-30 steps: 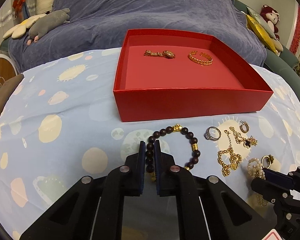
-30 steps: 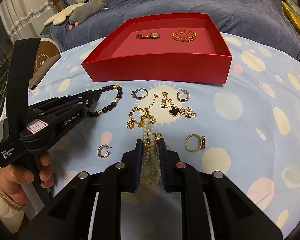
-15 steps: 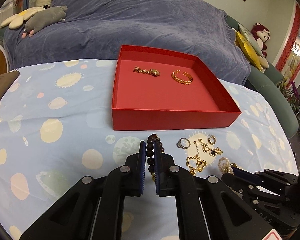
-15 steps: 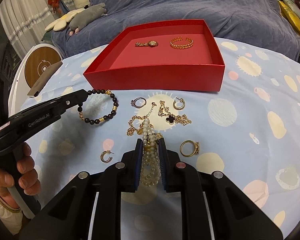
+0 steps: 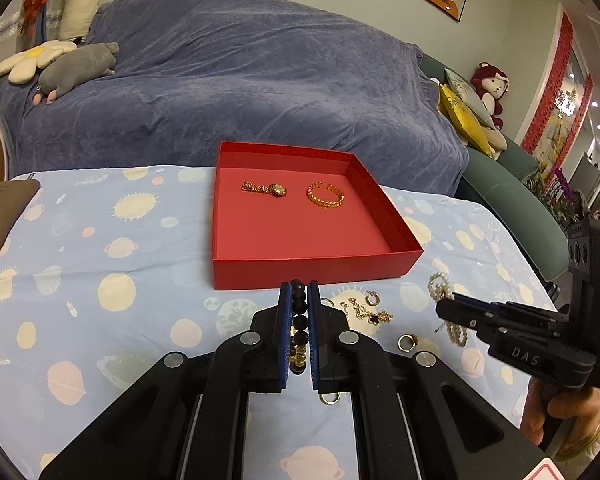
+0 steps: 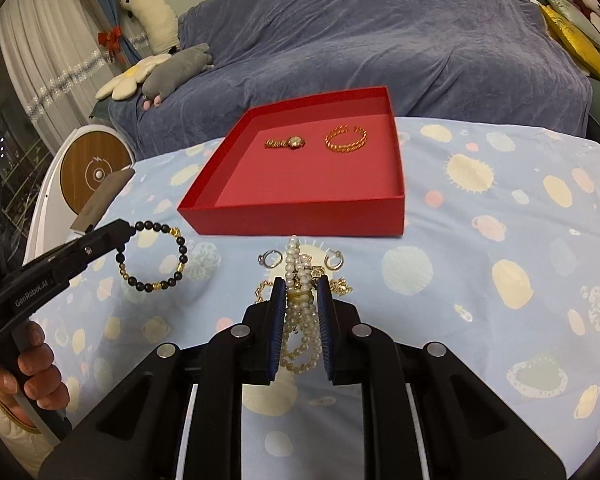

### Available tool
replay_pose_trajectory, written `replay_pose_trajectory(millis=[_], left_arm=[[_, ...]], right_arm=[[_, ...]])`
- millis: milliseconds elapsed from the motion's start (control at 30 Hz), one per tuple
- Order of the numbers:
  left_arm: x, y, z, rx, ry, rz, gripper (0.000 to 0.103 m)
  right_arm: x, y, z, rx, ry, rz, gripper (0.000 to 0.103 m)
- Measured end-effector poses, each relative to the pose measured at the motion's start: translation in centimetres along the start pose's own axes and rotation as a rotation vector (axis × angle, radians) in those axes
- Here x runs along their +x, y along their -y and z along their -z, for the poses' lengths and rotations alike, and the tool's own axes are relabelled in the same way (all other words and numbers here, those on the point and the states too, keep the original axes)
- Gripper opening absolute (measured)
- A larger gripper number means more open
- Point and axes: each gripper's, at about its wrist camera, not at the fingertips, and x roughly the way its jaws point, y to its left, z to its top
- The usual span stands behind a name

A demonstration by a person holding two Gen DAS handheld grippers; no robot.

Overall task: Organize jewelry
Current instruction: 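Lower both held pieces into the red box and open both tools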

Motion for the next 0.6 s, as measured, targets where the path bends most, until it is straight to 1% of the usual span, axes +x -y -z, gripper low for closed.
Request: replay_pose_trajectory(millis=[133, 267, 333, 433, 467, 600], left_arm=[[-0.2, 0.2, -2.2, -0.002, 0.023, -0.002, 0.005], [0.5, 0.8, -5.5, 0.026, 0.052, -0.020, 0.005], [1.2, 0.9, -7.1, 0.028, 0.059, -0.014, 0.005], [3.1, 1.0, -9.3, 0.034, 0.066, -0.030, 0.005], [3.9, 0.9, -9.8, 0.031, 0.063, -0.037, 0.005], [7.9, -0.1, -11.0, 0.000, 0.025, -0.019, 0.005]], right_arm=[[-1.1, 1.2, -2.9, 0.023, 0.054, 0.007, 0.015], [-0.4, 1.9, -6.3, 0.011, 0.071, 0.010, 0.015], [0.6, 1.9, -7.8, 0.000, 0.069, 0.011, 0.015], [2.6, 1.7, -9.7, -0.016, 0.061, 0.010, 0.015], [3.6, 1.6, -10.3, -0.018, 0.053, 0.011, 0.015], [7.8, 1.7, -11.4, -0.011, -0.003, 0.004, 0.015]])
